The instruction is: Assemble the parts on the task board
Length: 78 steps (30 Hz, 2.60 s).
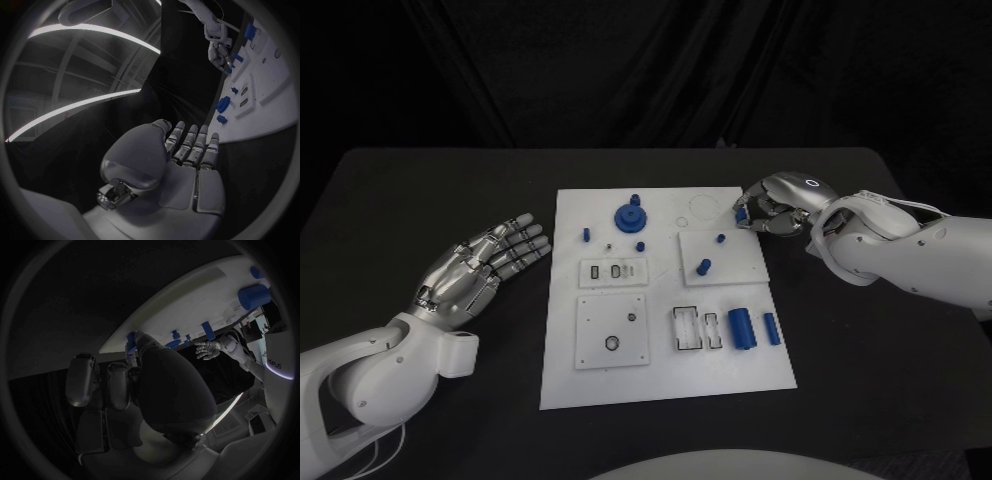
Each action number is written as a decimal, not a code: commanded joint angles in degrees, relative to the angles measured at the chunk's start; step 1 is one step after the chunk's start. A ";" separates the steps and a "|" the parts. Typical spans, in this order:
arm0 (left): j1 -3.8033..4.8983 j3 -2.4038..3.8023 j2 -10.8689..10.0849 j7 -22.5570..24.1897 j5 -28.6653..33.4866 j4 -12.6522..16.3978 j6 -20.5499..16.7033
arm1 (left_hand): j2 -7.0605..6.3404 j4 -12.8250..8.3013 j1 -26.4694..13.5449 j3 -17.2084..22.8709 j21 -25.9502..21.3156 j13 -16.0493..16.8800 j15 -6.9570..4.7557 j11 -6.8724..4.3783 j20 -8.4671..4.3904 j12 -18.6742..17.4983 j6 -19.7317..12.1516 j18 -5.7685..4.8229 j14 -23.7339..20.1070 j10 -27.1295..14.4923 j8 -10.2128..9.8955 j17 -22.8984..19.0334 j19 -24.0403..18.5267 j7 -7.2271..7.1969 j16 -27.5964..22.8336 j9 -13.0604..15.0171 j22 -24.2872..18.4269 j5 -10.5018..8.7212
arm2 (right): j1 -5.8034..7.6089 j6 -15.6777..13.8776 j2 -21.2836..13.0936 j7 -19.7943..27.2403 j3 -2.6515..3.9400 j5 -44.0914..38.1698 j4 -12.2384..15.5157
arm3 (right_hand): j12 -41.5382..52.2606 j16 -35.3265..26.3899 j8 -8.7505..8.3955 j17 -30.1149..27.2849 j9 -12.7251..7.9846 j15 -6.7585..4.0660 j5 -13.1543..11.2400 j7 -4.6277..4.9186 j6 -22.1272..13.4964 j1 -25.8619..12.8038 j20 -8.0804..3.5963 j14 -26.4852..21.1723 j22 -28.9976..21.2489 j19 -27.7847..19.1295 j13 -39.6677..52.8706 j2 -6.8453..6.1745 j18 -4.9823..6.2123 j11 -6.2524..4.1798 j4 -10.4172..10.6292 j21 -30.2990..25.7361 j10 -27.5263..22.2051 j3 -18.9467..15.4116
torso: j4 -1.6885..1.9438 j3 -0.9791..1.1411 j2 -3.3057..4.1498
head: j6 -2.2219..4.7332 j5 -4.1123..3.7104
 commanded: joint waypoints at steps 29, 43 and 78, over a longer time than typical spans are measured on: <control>-0.13 0.03 0.72 7.50 0.05 0.06 1.24 | -0.21 0.04 -0.70 0.43 0.25 0.06 0.11 0.29 0.02 0.30 0.35 -0.24 0.23 0.23 0.34 0.08 0.12 1.94 0.29 0.06 -0.10 0.24 | 7.16 -3.91 1.32 -1.69 0.23 0.00 13.04 | -0.22 -0.54 5.25 6.93 4.17 0.71 1.14 -0.66 4.26 1.92 0.23 3.94 6.66 -0.26 11.81 1.00 0.47 0.85 -1.02 -1.04 2.86 -0.07 | 0.06 -0.05 0.14 | 0.35 0.47; -0.13 0.03 0.30 7.39 -0.09 0.55 1.11 | -0.25 0.04 -0.75 0.53 0.27 0.08 0.11 0.31 0.02 0.46 0.47 -0.23 0.28 0.36 0.38 0.09 0.16 1.96 0.41 0.08 -0.09 0.24 | 4.42 -0.26 9.65 -5.38 0.24 -4.87 12.69 | -0.64 -1.15 6.00 6.37 5.29 0.72 2.85 -0.66 3.84 2.04 0.23 3.72 5.82 -1.11 11.36 0.90 0.91 0.85 -1.58 -3.11 2.32 -0.20 | 0.38 -0.29 0.06 | 0.54 1.19; -0.13 0.03 1.02 7.06 -0.09 -0.08 1.62 | -0.32 0.05 -0.87 0.74 0.27 0.10 0.10 0.32 0.02 0.63 0.56 -0.22 0.31 0.52 0.42 0.10 0.13 2.01 0.52 0.09 -0.10 0.24 | -0.40 6.20 15.27 -7.98 0.27 -5.89 11.01 | -1.24 -2.11 6.23 5.45 6.07 0.71 2.46 -0.68 3.07 0.95 0.23 3.33 4.80 -2.17 10.69 0.97 1.42 0.82 -1.63 -5.58 1.54 -0.70 | 0.15 0.01 0.14 | -0.79 2.22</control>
